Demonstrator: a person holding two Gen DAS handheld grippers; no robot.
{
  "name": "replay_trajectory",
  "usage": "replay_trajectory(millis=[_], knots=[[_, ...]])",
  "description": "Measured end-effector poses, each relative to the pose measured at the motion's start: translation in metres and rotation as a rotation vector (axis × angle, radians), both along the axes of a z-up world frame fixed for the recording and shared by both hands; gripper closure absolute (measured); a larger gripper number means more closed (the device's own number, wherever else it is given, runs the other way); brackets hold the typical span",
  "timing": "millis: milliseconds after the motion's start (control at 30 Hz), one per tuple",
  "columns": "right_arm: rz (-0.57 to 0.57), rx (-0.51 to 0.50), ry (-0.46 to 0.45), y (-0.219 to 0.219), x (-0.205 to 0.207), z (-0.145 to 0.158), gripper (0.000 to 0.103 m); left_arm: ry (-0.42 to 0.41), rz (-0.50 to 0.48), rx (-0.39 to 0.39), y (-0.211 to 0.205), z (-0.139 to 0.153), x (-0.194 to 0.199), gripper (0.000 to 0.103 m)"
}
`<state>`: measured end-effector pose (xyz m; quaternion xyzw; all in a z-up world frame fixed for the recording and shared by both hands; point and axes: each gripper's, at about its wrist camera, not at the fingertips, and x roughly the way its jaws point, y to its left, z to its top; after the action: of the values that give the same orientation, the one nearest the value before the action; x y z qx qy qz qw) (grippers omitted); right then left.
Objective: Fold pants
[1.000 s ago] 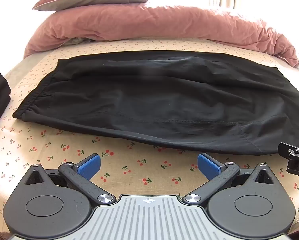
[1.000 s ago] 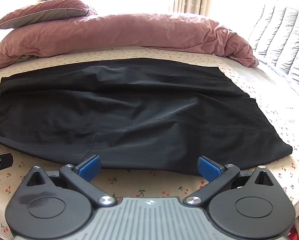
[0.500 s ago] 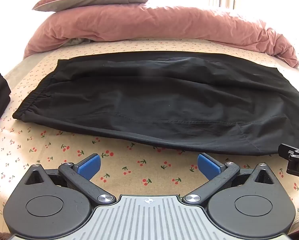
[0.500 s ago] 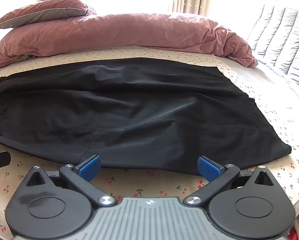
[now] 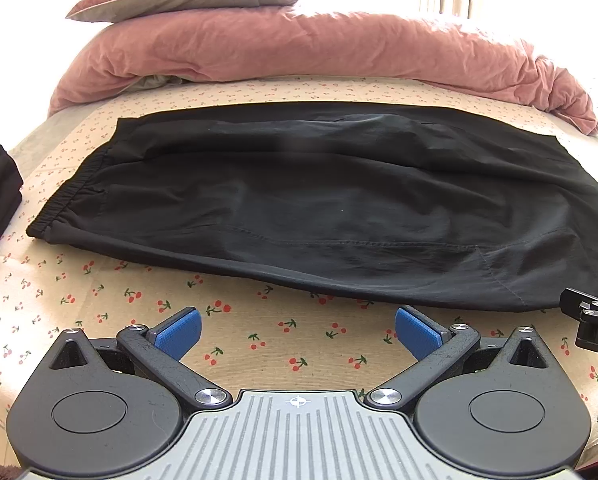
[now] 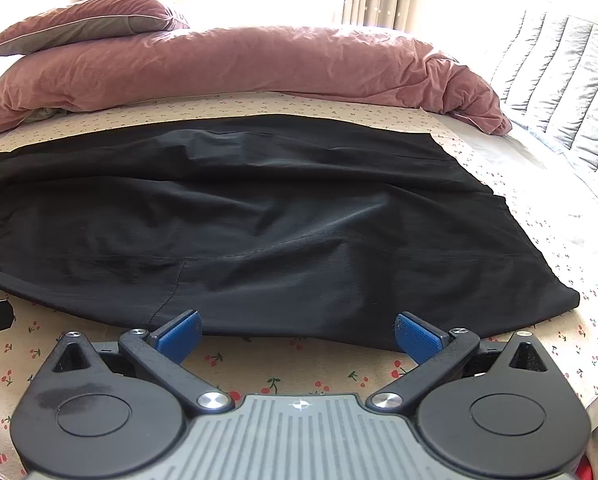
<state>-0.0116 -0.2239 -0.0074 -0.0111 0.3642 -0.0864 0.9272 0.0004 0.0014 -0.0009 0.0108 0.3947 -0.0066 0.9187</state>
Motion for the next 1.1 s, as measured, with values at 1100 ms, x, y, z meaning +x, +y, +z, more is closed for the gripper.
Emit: replay_trajectory(millis=[1100], knots=[[-0.019, 0.027, 0.018, -0.0064, -0.0018, -0.0035, 0.000, 0.012, 0.013, 0.003, 0.0066, 0.0001, 0.0014, 0.000]])
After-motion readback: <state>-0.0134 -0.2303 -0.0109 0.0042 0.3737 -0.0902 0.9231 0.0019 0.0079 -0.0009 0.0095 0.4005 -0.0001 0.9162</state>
